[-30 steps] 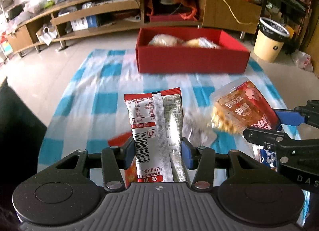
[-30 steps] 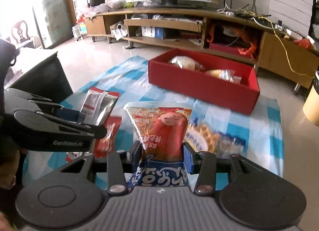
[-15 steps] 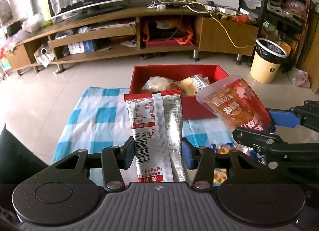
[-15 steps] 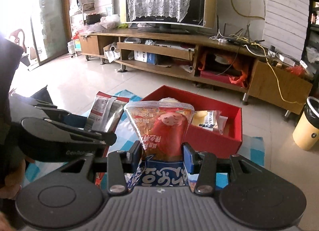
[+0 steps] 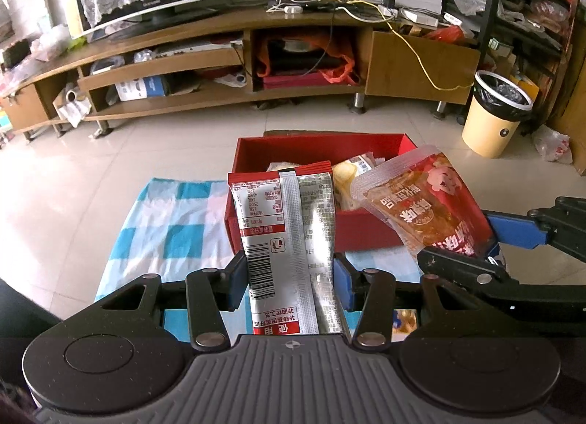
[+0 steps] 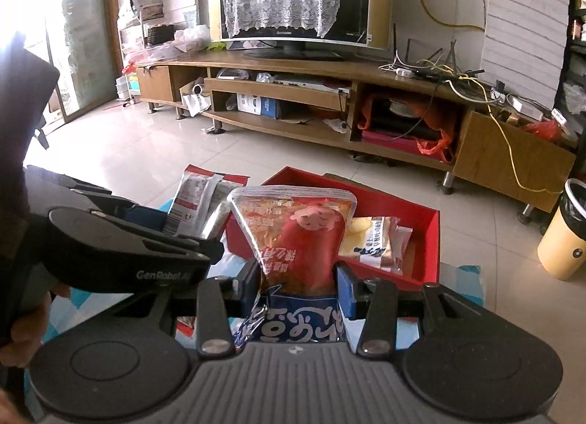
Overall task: Organize snacks
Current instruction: 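Carry the strip pack and sausage bag over the red box with both tools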
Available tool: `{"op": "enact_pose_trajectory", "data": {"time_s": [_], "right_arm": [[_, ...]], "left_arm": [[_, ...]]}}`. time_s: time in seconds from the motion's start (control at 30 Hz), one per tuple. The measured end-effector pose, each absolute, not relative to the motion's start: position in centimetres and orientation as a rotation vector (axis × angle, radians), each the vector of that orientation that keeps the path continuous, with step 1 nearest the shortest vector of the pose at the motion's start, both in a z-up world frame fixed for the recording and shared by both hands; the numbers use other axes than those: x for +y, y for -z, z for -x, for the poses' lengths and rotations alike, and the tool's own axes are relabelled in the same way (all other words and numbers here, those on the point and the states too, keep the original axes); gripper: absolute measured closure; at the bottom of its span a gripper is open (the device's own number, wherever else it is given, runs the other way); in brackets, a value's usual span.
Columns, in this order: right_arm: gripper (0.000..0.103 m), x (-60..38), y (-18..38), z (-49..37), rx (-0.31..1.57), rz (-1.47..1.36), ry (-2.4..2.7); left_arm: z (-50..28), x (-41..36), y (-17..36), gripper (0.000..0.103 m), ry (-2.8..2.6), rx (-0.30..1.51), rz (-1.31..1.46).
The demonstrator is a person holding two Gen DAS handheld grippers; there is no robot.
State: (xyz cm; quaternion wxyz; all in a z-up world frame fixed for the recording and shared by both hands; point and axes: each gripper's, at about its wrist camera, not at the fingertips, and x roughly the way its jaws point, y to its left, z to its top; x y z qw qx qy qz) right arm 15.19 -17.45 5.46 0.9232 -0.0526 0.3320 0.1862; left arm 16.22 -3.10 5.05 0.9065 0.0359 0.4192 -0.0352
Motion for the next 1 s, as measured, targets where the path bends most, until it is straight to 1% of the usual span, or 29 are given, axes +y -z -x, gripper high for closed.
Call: {"op": "enact_pose_trajectory", "data": {"time_s": [1.0], "right_arm": [[0.063, -19.9, -2.9, -27.5, 0.722, 0.049, -0.326]], "left_arm": [[-27.5, -5.5, -3.0, 0.048, 0.035, 0.884, -0.150]]}}
